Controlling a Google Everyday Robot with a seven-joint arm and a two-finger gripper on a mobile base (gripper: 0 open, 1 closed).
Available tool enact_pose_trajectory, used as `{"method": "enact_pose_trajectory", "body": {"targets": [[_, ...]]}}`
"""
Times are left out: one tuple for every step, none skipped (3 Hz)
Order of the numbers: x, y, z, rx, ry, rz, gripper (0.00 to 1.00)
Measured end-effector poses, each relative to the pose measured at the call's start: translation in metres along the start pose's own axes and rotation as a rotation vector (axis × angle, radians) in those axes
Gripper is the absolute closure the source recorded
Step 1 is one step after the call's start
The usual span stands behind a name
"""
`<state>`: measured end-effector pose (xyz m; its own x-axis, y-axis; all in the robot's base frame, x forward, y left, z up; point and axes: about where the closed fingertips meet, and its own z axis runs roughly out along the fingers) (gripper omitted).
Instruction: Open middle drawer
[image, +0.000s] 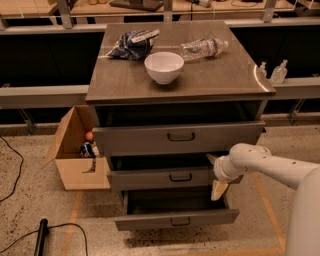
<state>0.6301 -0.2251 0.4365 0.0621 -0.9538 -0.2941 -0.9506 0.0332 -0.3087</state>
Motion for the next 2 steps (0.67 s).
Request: {"method": "enact_pose_trajectory", "body": {"targets": [[0.0045,-0.0006,0.0098,0.013,-0.005,0.009,0.18],[0.0067,0.0009,0.0145,0.02,-0.016,0.014,0.41]]}}
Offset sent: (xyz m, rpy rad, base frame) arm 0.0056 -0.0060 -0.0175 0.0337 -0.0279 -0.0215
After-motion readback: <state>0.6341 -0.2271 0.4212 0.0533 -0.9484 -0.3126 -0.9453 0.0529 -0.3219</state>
